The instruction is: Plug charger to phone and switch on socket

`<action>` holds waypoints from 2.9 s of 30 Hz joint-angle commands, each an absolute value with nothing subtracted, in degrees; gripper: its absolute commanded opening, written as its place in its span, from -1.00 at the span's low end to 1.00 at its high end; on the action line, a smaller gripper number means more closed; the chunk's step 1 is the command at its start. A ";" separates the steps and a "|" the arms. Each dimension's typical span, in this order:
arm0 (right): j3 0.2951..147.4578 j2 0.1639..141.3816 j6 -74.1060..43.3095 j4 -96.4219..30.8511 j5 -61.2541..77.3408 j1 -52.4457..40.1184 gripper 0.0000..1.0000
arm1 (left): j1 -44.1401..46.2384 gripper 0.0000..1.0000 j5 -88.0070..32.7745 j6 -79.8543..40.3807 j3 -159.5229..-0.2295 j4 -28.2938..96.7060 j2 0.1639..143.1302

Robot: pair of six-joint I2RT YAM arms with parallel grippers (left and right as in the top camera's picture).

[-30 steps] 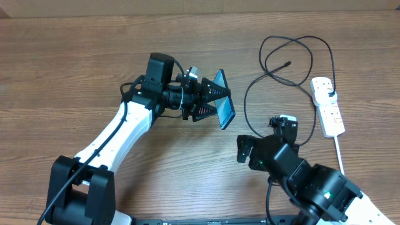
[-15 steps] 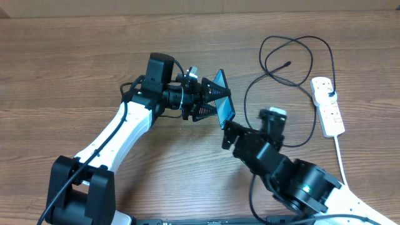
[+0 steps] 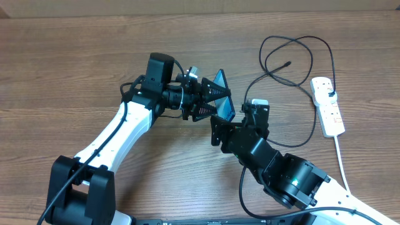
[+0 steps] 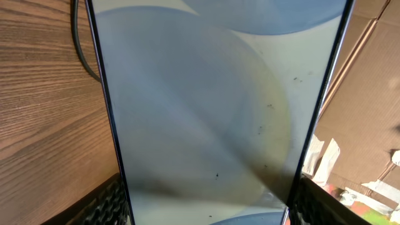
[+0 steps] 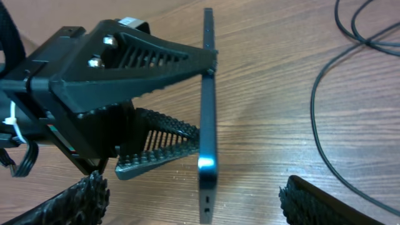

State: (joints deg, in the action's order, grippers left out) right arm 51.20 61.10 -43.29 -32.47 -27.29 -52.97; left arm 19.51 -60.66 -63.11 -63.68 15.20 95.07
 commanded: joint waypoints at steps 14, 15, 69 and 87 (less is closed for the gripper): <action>51.33 71.44 -39.94 -24.56 -33.06 -53.30 0.56 | 19.84 -0.48 -62.63 -63.46 -63.90 14.74 95.33; 51.33 71.44 -39.94 -24.71 -33.78 -53.30 0.56 | 19.84 -0.48 -62.61 -63.46 -63.90 14.74 95.33; 51.35 71.37 -40.01 -24.93 -35.29 -53.23 -0.93 | 19.84 -0.07 -62.65 -63.46 -63.90 14.74 95.33; 51.62 62.76 -50.33 -27.44 -31.14 -44.05 -0.93 | 9.50 1.00 -67.42 -60.80 -63.92 -1.61 95.33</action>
State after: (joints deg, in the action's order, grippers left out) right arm 50.89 67.55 -44.31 -26.68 -31.77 -47.27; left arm 13.08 -63.42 -63.13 -63.68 2.35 95.07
